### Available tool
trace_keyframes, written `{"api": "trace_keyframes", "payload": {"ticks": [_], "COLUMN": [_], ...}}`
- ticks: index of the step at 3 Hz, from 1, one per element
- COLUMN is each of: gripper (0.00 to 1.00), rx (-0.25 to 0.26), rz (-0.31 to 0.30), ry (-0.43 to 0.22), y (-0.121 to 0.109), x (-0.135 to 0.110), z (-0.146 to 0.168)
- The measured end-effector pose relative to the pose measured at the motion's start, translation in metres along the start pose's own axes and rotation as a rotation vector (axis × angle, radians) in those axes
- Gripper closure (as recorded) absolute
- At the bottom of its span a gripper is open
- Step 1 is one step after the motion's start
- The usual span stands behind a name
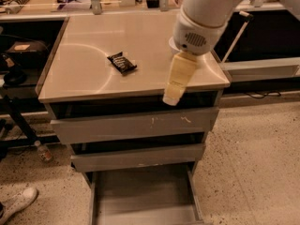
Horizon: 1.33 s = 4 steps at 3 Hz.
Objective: Place rxbar chocolate into bottom drawer
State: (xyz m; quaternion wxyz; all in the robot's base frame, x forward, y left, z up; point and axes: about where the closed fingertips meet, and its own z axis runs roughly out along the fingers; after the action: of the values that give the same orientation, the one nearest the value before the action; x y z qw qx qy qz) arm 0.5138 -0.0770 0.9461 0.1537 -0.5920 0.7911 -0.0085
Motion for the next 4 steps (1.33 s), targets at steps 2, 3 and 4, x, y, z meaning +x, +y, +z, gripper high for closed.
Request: {"api": "trace_keyframes", "payload": {"ticks": [2,3,4], "gripper": [0.00,0.00,0.00], "rx": [-0.046,-0.055,-0.093], "rz": [0.009,0.011,0.051], "ry": [0.002,-0.015,-0.041], "y": [-0.015,-0.016,-0.033], "x": [-0.053,-0.062,-0.097], "z": [0.030,0.036,0.056]}}
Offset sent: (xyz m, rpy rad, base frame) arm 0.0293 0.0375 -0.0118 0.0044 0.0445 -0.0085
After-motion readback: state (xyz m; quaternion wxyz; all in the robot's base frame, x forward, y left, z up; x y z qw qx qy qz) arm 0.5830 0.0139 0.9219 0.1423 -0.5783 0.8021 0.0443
